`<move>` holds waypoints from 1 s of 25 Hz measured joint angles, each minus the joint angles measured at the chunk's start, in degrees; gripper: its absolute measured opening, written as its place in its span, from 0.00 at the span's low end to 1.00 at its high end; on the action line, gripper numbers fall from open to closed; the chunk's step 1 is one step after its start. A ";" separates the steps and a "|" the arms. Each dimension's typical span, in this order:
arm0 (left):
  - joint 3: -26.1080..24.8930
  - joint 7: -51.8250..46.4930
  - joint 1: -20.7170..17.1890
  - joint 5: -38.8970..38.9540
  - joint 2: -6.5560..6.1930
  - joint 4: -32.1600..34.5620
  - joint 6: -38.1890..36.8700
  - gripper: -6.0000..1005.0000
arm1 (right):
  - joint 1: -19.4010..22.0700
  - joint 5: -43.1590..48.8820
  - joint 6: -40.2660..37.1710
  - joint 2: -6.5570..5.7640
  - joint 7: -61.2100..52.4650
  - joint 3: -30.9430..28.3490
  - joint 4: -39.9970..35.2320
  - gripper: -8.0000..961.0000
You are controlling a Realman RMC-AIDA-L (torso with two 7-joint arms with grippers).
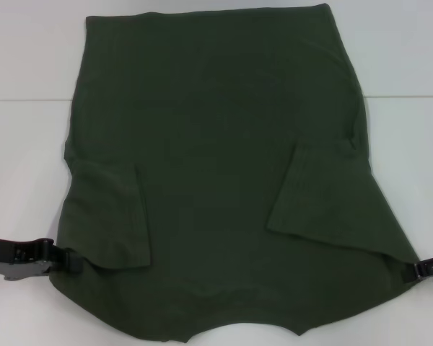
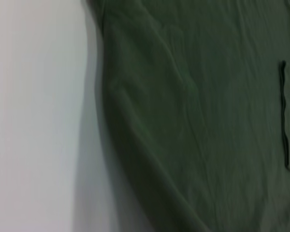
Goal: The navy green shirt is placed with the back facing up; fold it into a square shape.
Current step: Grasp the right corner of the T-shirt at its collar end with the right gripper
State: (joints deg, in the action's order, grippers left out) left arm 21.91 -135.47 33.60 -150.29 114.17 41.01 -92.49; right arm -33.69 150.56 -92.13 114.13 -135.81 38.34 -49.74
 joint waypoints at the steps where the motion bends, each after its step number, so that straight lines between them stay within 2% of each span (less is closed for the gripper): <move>1: 0.02 0.02 0.00 0.00 0.00 -0.03 0.00 0.07 | -0.01 0.00 0.05 0.00 -0.03 0.11 0.00 0.94; 25: -0.03 0.44 0.06 0.00 0.00 0.12 -0.44 0.08 | -2.10 -0.01 1.72 0.73 -0.95 2.27 1.48 0.93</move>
State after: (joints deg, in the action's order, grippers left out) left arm 21.88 -135.03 33.66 -150.29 114.17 41.13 -92.93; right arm -35.78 150.55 -90.41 114.86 -136.76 40.61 -48.27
